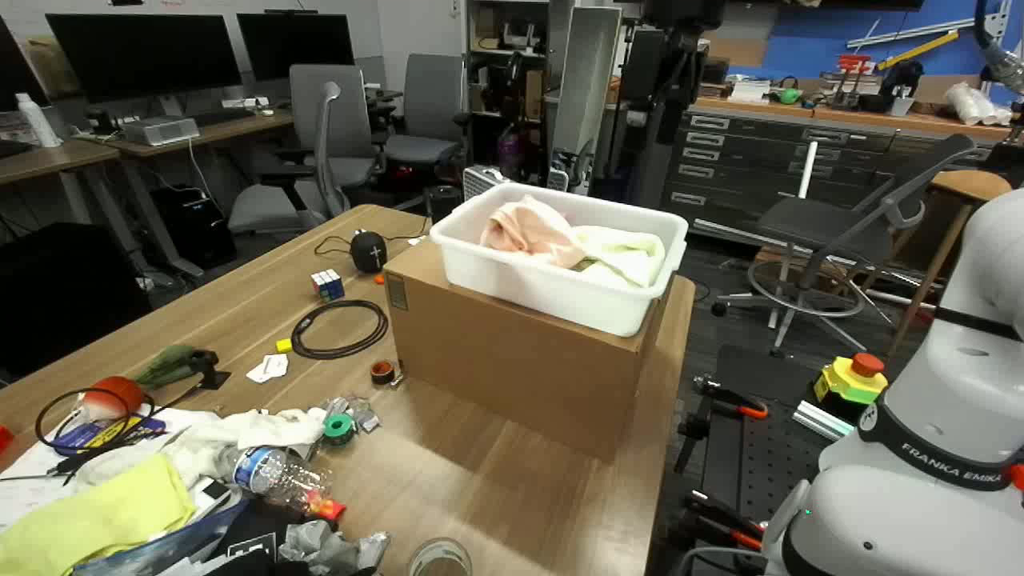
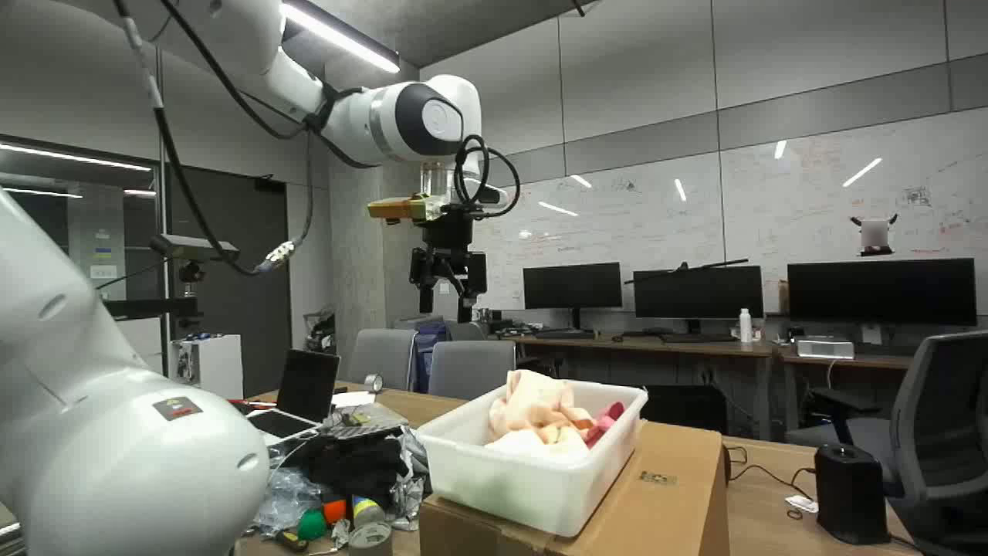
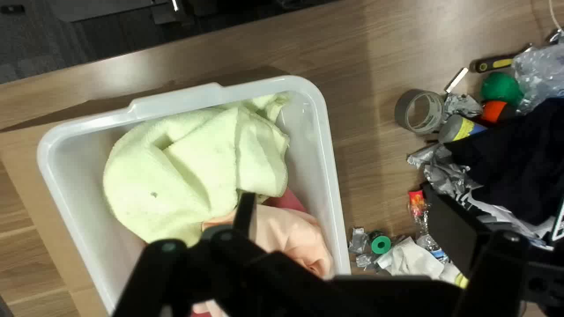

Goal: Pick up the clothes from the box and put them on the table

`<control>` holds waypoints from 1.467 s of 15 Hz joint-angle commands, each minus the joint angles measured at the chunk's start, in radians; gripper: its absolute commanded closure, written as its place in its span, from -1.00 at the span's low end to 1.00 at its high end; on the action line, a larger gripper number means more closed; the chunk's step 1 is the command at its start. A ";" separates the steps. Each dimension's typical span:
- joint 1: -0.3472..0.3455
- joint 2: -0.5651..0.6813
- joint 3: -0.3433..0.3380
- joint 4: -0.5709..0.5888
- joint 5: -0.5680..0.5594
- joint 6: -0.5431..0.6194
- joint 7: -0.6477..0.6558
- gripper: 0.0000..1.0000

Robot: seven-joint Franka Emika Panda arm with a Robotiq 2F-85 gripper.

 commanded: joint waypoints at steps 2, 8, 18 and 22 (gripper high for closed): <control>-0.016 0.001 0.012 0.009 0.007 -0.002 -0.007 -1.00; -0.034 0.047 0.040 0.038 -0.082 0.104 0.009 -1.00; -0.036 0.288 0.037 0.156 -0.181 0.273 0.002 -1.00; -0.036 0.396 0.025 0.204 -0.168 0.256 -0.001 -1.00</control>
